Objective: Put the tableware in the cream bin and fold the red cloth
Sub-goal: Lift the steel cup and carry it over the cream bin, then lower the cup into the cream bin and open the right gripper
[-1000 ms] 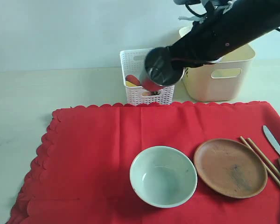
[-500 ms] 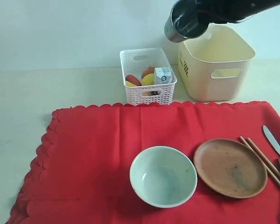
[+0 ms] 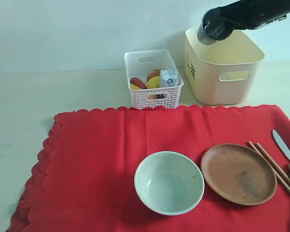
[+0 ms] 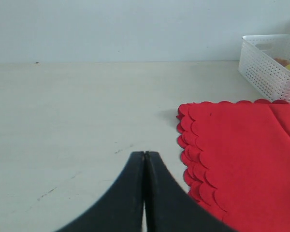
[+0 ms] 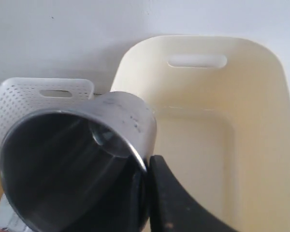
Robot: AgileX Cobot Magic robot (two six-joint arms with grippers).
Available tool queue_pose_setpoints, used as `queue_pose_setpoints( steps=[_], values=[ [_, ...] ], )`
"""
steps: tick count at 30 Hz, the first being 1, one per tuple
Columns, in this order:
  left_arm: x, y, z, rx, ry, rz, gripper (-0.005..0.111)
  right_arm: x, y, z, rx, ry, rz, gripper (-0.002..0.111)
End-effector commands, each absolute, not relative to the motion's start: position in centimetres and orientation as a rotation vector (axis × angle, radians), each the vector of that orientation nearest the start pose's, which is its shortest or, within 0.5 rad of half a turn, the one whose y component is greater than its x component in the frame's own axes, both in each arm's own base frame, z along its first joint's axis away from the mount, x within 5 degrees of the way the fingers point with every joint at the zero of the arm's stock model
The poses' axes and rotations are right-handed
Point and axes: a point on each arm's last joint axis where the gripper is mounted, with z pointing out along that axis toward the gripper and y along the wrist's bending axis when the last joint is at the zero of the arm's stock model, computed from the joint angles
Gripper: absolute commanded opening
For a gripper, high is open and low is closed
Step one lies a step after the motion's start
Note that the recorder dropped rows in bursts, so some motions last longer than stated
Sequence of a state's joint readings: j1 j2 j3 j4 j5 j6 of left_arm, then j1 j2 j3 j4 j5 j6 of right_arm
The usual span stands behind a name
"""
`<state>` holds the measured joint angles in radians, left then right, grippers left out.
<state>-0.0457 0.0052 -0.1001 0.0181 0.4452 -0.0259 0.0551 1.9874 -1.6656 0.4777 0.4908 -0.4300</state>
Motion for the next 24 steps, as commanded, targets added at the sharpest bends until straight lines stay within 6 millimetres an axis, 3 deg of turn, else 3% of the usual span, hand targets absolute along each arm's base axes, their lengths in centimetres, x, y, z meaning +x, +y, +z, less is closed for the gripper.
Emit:
queue_pose_setpoints(
  steps=[1,12,24],
  values=[
    [4.8,-0.2,20.7,0.024,1.819,-0.035,0.0,48.9,3.5,25.6,-0.214,2.231,0.202,0.0],
    [4.8,-0.2,20.7,0.024,1.819,-0.035,0.0,52.1,3.2,21.7,-0.369,2.294,0.082,0.0],
    [4.8,-0.2,20.7,0.024,1.819,-0.035,0.0,53.8,3.1,18.7,-0.479,2.414,0.044,0.0]
  ],
)
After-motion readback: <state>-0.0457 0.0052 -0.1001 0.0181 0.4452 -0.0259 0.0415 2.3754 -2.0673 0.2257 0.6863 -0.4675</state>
